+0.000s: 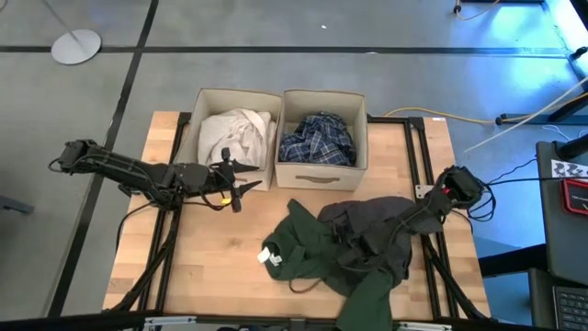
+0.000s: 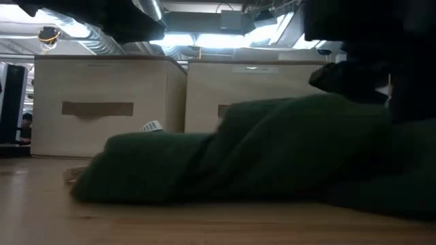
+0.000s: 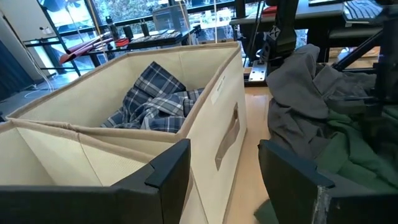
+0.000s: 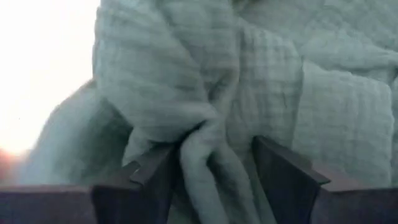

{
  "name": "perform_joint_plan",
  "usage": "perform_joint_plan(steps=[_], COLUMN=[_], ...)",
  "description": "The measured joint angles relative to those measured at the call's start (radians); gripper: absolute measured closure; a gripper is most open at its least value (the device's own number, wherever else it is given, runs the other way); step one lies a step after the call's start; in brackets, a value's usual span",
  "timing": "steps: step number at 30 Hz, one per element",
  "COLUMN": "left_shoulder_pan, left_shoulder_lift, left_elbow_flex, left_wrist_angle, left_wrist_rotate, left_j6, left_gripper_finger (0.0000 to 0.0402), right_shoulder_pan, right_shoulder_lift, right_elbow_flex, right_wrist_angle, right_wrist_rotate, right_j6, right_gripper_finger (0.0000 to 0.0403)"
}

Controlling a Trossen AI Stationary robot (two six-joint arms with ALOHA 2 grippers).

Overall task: Sort clothes
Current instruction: Put the green polo shirt into the left laundry organizer

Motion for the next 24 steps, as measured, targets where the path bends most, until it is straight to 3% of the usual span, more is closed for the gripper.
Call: perform_joint_plan(steps=[2,7,16,24], left_shoulder_pan=[0.0,0.0,0.0,0.0], left_shoulder_lift=[0.0,0.0,0.0,0.0], left_elbow_flex=[0.0,0.0,0.0,0.0], left_wrist_angle=[-0.003,-0.007,-0.031,-0.033], left_wrist_rotate=[0.0,0.0,0.0,0.0], left_j6=[0.002,-0.001,-0.01,-0.01], left_gripper_finger=[0.0221,0.0221,0.0221,0.0221], right_shoulder_pan=[-0.021,-0.062,-0.135,-0.145], right_shoulder_lift=[0.0,-0.001,-0.002,0.039], right_elbow_flex=[0.029,0.06,0.071,0.035], right_wrist_angle=[0.002,-0.005,-0.026,-0.013], right_wrist_rotate=[-0.07,-0.06,-0.081,0.157], right_j6=[0.058,-0.002,-0.012,-0.257], right_gripper_finger=[0.0192,0.0186,0.0115,0.0101])
